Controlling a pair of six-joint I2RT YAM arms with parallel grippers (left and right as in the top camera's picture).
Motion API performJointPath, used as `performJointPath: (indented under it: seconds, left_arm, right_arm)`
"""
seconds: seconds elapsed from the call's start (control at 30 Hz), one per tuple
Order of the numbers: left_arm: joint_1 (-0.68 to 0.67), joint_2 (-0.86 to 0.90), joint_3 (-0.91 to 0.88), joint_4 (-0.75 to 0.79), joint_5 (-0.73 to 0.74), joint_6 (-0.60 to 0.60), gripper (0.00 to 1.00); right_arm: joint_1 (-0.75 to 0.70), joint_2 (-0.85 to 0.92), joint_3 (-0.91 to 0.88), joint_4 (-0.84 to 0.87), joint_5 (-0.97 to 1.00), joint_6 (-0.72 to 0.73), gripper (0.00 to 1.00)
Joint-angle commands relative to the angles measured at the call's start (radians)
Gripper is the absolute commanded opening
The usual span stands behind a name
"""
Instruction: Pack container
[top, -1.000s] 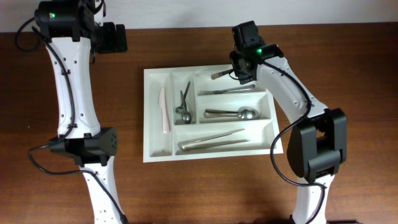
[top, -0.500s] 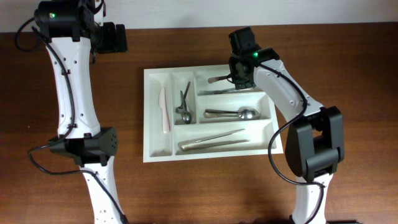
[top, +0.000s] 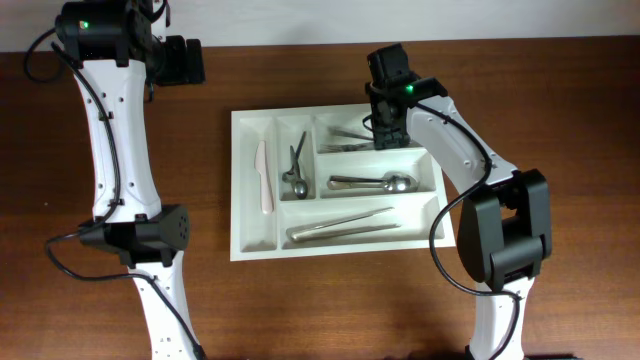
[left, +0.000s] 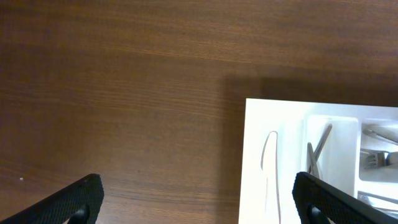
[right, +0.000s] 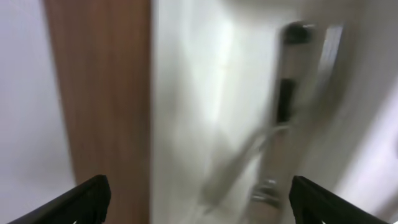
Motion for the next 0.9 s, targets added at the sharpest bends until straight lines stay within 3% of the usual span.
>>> performJointPath:
  seconds: [0.0, 0.2, 0.37, 0.47, 0.53, 0.73, 0.87]
  left_arm:
    - [0.0, -0.006, 0.013, 0.0, -0.004, -0.01, 0.99]
    - [0.0, -0.006, 0.013, 0.0, -0.004, -0.01, 0.99]
    - [0.0, -0.006, 0.013, 0.0, -0.004, -0.01, 0.99]
    - [0.0, -0.006, 0.013, 0.0, -0.004, -0.01, 0.99]
    - [0.0, -0.006, 0.013, 0.0, -0.004, -0.01, 0.99]
    - [0.0, -0.006, 0.013, 0.0, -0.004, -0.01, 0.99]
    - [0.0, -0.006, 0.013, 0.0, -0.004, -0.01, 0.99]
  right_arm:
    - [0.005, -0.001, -0.012, 0.071, 0.019, -0.065, 0.93]
    - [-0.051, -0.027, 0.024, 0.199, 0.016, -0.467, 0.98]
    - [-0.161, -0.056, 0.062, 0.197, -0.049, -1.231, 0.99]
    - [-0.214, -0.074, 0.062, 0.182, -0.051, -1.579, 0.99]
    - [-0.24, -0.076, 0.062, 0.17, -0.051, -1.732, 0.99]
    - [-0.274, -0.076, 0.062, 0.115, -0.051, -1.958, 0.99]
    - [-0.273, -0.076, 0.062, 0.116, -0.048, -1.98, 0.99]
